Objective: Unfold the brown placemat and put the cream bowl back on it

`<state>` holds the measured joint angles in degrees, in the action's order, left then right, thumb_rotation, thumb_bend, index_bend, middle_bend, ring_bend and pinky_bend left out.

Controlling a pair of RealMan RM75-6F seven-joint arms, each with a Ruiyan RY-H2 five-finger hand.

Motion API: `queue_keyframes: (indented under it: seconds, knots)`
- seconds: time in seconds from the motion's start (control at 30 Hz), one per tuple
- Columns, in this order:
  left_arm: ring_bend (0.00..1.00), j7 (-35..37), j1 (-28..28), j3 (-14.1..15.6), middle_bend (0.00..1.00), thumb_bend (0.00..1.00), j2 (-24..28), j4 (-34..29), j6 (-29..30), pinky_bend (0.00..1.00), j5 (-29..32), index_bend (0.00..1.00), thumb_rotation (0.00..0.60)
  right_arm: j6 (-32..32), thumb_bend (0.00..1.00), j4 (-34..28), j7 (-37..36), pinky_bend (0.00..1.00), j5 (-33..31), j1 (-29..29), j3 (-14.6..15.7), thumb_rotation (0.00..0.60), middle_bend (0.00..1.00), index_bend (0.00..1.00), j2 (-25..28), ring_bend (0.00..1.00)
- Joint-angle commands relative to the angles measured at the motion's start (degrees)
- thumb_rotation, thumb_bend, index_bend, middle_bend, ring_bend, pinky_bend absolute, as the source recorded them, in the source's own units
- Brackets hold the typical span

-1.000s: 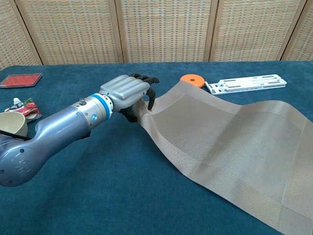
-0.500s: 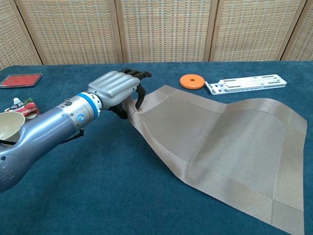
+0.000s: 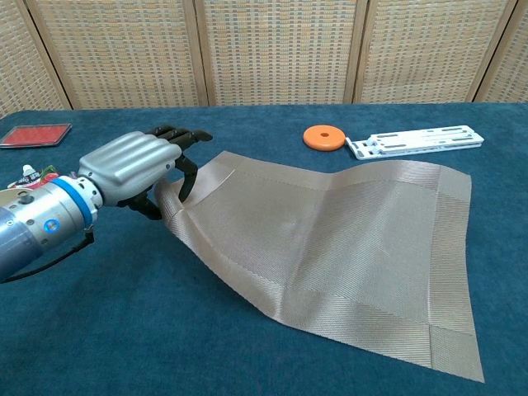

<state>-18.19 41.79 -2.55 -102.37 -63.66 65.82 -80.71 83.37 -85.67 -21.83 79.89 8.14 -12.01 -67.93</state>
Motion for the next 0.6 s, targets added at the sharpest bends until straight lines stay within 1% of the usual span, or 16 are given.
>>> queue_keyframes:
  seconds: [0.03,0.13,0.23,0.37,0.43,0.6]
  knots:
    - [0.00,-2.41,-2.21,2.53,0.00,0.49,2.90,-5.05,2.00,0.00,-2.19,0.75,0.600,0.20,0.22,-0.08,0.37,0.00,0.22,-0.02,0.15,0.600,0.00,0.20,-0.11,0.00]
    - [0.00,-3.69,-3.25,3.88,0.00,0.49,4.11,-8.27,3.07,0.00,-3.62,0.74,0.600,0.39,0.22,-0.27,0.99,0.00,0.59,-0.04,0.42,0.600,0.00,0.20,-0.27,0.00]
    - [0.00,-5.41,-4.49,6.07,0.00,0.49,5.62,-11.75,3.75,0.00,-5.55,0.74,0.600,1.00,0.22,-0.61,2.09,0.00,1.42,-0.16,0.89,0.600,0.00,0.20,-0.52,0.00]
    - [0.00,-7.59,-5.82,8.13,0.00,0.49,6.82,-14.74,3.98,0.00,-7.31,0.74,0.600,1.55,0.22,-0.84,2.93,0.00,1.97,-0.32,1.24,0.600,0.00,0.20,-0.74,0.00]
    - [0.00,-8.79,-6.85,9.60,0.00,0.49,7.53,-16.00,4.72,0.00,-8.84,0.73,0.600,2.07,0.22,-1.04,3.07,0.00,2.18,-0.49,1.25,0.600,0.00,0.20,-0.68,0.00]
    - [0.00,-9.24,-8.32,10.48,0.00,0.49,8.64,-17.71,5.49,0.00,-10.26,0.72,0.600,2.77,0.22,-1.48,3.11,0.00,2.85,-0.72,1.48,0.600,0.00,0.20,-0.53,0.00]
